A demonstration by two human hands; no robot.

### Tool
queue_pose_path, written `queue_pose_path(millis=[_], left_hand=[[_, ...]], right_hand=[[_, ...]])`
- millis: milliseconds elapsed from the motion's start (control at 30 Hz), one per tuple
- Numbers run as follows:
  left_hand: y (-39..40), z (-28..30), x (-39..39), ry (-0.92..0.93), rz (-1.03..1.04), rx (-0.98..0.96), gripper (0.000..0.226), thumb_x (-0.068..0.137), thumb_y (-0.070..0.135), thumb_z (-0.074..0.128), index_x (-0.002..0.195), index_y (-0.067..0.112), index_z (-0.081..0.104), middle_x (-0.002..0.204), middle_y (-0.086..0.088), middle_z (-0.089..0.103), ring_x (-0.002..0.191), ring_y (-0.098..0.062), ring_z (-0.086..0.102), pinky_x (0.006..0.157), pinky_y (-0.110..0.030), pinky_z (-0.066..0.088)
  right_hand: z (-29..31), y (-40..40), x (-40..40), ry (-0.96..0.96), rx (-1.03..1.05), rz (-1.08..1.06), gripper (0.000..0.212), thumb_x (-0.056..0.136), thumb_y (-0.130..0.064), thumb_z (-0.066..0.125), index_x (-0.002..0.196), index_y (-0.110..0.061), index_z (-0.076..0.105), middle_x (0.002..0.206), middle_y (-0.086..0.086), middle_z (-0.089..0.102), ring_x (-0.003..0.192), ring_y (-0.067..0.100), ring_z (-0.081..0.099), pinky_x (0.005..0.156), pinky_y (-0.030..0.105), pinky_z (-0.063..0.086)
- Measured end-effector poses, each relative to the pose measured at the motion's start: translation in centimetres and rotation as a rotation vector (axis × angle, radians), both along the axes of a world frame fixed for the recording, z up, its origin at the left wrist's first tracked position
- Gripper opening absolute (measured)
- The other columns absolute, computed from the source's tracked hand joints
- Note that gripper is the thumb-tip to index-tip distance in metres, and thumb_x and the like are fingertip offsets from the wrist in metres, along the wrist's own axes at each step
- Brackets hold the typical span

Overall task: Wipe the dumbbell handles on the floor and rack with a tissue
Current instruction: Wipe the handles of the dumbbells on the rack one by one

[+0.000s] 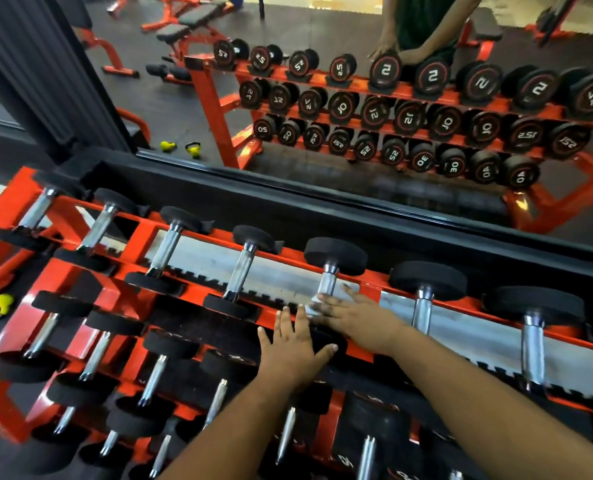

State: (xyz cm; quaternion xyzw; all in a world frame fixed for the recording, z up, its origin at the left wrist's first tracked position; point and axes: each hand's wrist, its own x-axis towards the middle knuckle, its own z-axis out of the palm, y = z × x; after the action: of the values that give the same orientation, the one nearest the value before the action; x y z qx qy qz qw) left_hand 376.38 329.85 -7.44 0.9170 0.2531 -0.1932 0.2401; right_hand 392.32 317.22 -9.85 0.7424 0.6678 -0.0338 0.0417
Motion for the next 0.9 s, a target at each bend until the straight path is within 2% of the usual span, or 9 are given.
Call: queue_pose_path(millis=[167, 267, 367, 433, 500, 600, 700, 800, 900], left_hand=[[0.1, 0.2, 0.1, 0.016, -0.006, -0.003, 0.1, 0.093, 0.076, 0.036, 0.16, 0.019, -0.013, 0.168, -0.014, -0.013, 0.155, -0.026, -0.015, 0.121, -0.061, -0.008], [0.1, -0.3, 0.1, 0.006, -0.001, 0.003, 0.101, 0.093, 0.075, 0.037, 0.16, 0.019, -0.012, 0.168, -0.014, -0.011, 0.155, -0.025, -0.014, 0.121, -0.061, -0.007], [0.1, -0.3, 0.2, 0.002, -0.005, 0.007, 0.101, 0.093, 0.076, 0.036, 0.16, 0.018, -0.012, 0.168, -0.015, -0.01, 0.155, -0.025, -0.013, 0.122, -0.061, -0.007], [0.1, -0.2, 0.1, -0.002, -0.006, 0.009, 0.102, 0.092, 0.077, 0.036, 0.16, 0.018, -0.012, 0.168, -0.015, -0.01, 0.155, -0.025, -0.014, 0.121, -0.061, -0.007], [0.1, -0.2, 0.0, -0.001, -0.004, 0.008, 0.102, 0.092, 0.077, 0.036, 0.16, 0.019, -0.012, 0.168, -0.015, -0.01, 0.155, -0.024, -0.015, 0.121, -0.061, -0.007], [0.2, -0.5, 0.2, 0.01, -0.004, 0.017, 0.102, 0.092, 0.077, 0.036, 0.16, 0.02, -0.013, 0.169, -0.014, -0.01, 0.155, -0.024, -0.014, 0.121, -0.062, -0.006], [0.2, -0.6, 0.2, 0.008, -0.004, 0.023, 0.102, 0.091, 0.077, 0.036, 0.16, 0.02, -0.012, 0.169, -0.014, -0.01, 0.156, -0.024, -0.013, 0.121, -0.061, -0.006], [0.2, -0.6, 0.2, 0.004, 0.0, 0.017, 0.101, 0.092, 0.076, 0.037, 0.16, 0.021, -0.012, 0.169, -0.013, -0.01, 0.155, -0.023, -0.014, 0.122, -0.061, -0.006], [0.2, -0.5, 0.2, 0.012, 0.006, 0.014, 0.1, 0.092, 0.076, 0.037, 0.16, 0.021, -0.012, 0.169, -0.013, -0.01, 0.155, -0.023, -0.013, 0.122, -0.061, -0.006]], right_hand=[[0.0, 2.2, -0.8, 0.016, 0.146, -0.348, 0.078, 0.091, -0.004, 0.057, 0.159, -0.026, 0.026, 0.168, -0.006, 0.01, 0.153, 0.016, -0.001, 0.121, 0.052, 0.014], [0.0, 0.8, -1.4, 0.178, -0.013, -0.194, 0.067, 0.1, -0.008, 0.044, 0.159, -0.033, 0.021, 0.166, -0.013, 0.005, 0.149, 0.005, -0.009, 0.124, 0.043, 0.002], [0.0, -0.5, -0.4, 0.119, -0.02, -0.1, 0.069, 0.099, -0.008, 0.043, 0.159, -0.032, 0.019, 0.165, -0.013, 0.003, 0.152, 0.008, -0.004, 0.124, 0.044, 0.0], [-0.7, 0.1, 0.3, 0.122, 0.053, -0.282, 0.081, 0.096, -0.002, 0.044, 0.161, -0.03, 0.005, 0.166, -0.011, -0.01, 0.153, 0.012, -0.01, 0.125, 0.044, 0.002], [-1.0, 1.7, -0.3, 0.257, 0.13, -0.433, 0.08, 0.098, -0.001, 0.045, 0.162, -0.023, 0.001, 0.166, -0.007, -0.014, 0.153, 0.015, -0.013, 0.127, 0.043, 0.008], [-1.2, 2.5, -2.5, 0.673, 0.35, -0.549, 0.064, 0.102, -0.002, 0.043, 0.16, -0.019, 0.019, 0.165, -0.008, 0.001, 0.154, 0.009, -0.004, 0.126, 0.028, 0.009], [-1.4, 1.3, -4.3, 0.862, 0.462, -0.655, 0.058, 0.102, -0.004, 0.048, 0.156, -0.022, 0.035, 0.163, -0.008, 0.022, 0.151, 0.005, 0.015, 0.122, 0.019, 0.016], [-2.3, 1.1, -5.2, 0.985, 0.53, -0.892, 0.052, 0.099, -0.006, 0.057, 0.149, -0.018, 0.046, 0.155, 0.0, 0.044, 0.144, 0.011, 0.036, 0.115, 0.019, 0.028], [-2.0, 2.4, -5.4, 1.181, 0.589, -1.052, 0.05, 0.1, -0.011, 0.057, 0.149, -0.017, 0.047, 0.147, -0.002, 0.054, 0.133, 0.012, 0.05, 0.111, 0.029, 0.041]])
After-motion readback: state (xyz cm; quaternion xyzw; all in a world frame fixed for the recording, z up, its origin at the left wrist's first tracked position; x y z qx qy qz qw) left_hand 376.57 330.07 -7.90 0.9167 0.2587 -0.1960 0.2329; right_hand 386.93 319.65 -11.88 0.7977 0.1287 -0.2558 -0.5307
